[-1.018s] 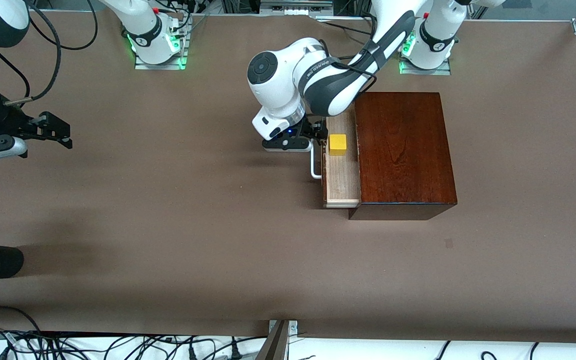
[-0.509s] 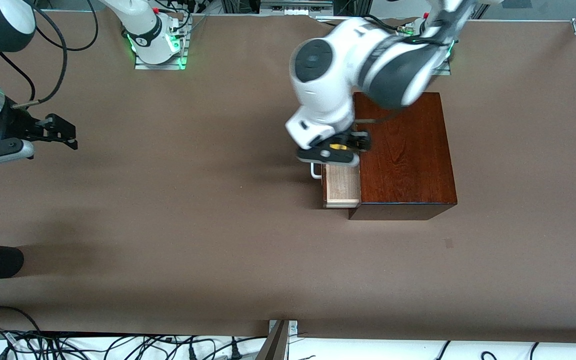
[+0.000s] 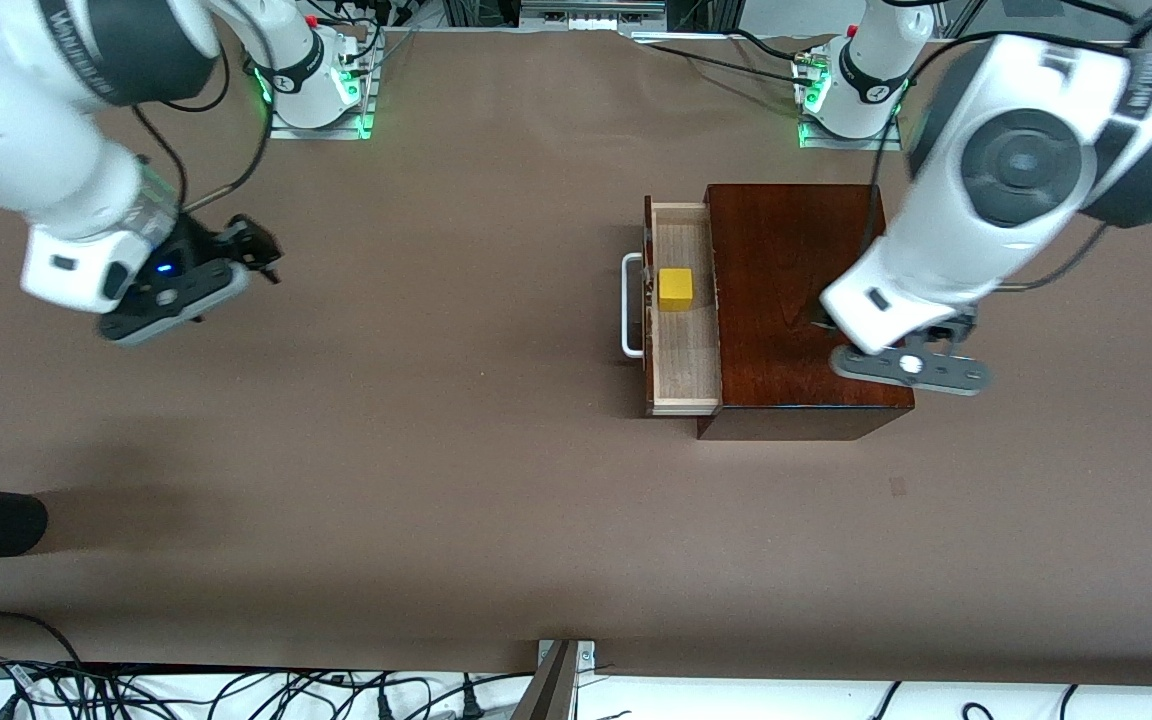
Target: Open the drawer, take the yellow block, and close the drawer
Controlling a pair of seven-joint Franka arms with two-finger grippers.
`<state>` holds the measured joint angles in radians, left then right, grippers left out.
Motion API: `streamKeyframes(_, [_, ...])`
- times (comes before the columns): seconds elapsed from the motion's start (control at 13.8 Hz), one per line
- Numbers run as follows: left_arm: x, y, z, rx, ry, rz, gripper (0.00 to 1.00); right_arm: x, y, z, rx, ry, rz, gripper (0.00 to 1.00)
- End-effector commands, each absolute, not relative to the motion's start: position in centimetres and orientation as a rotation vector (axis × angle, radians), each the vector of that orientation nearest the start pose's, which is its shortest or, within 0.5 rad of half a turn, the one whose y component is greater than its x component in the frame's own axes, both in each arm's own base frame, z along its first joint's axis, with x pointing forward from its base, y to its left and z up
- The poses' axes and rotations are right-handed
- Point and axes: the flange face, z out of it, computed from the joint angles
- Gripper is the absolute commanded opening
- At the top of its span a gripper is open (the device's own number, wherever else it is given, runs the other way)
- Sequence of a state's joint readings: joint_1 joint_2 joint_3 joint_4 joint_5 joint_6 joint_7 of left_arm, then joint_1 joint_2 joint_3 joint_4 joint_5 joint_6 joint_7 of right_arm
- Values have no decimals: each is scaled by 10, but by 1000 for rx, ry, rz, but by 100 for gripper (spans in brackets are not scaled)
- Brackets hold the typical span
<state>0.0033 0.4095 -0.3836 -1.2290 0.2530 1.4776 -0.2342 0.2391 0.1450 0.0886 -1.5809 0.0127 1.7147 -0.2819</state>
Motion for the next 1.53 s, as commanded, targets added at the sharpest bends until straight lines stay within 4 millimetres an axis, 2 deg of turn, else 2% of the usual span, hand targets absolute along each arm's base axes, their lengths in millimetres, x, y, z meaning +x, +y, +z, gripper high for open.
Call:
streamKeyframes(0.0, [640, -99, 555, -3085, 49, 183, 100, 541, 270, 555, -2866, -1138, 19, 100])
streamKeyframes(0.07, [640, -73, 569, -3130, -27, 162, 100, 527, 303, 550, -2826, -1223, 27, 100])
streamKeyframes(0.15, [641, -60, 576, -3146, -64, 148, 100, 521, 331, 543, -2789, -1278, 8, 100])
streamKeyframes(0.29, [640, -52, 581, -3145, -91, 144, 100, 512, 384, 545, -2714, -1376, -55, 100])
streamKeyframes(0.44, [638, -43, 586, -3177, -126, 161, 100, 493, 440, 546, -2613, -1539, -87, 100])
streamKeyframes(0.65, [620, -33, 598, -3146, -156, 140, 100, 481, 509, 520, -2445, -1830, -109, 100])
streamKeyframes(0.73, [610, -36, 599, -3136, -159, 122, 100, 478, 525, 509, -2389, -1902, -112, 100])
streamKeyframes(0.8, [601, -23, 600, -3147, -212, 78, 100, 471, 541, 500, -2339, -1959, -126, 100])
streamKeyframes(0.87, [595, -21, 599, -3160, -193, 42, 100, 464, 556, 490, -2316, -2008, -146, 100])
streamKeyframes(1.02, [580, -18, 599, -3158, -17, -35, 100, 453, 581, 467, -2260, -2101, -209, 100])
streamKeyframes(1.16, [550, -18, 596, -3151, 0, -122, 100, 449, 598, 447, -2202, -2143, -253, 100])
streamKeyframes(1.31, [542, -16, 595, -3148, 17, -113, 100, 446, 611, 436, -2178, -2167, -294, 100])
streamKeyframes(1.45, [545, -12, 593, -3149, -7, -96, 100, 449, 621, 425, -2161, -2184, -316, 100])
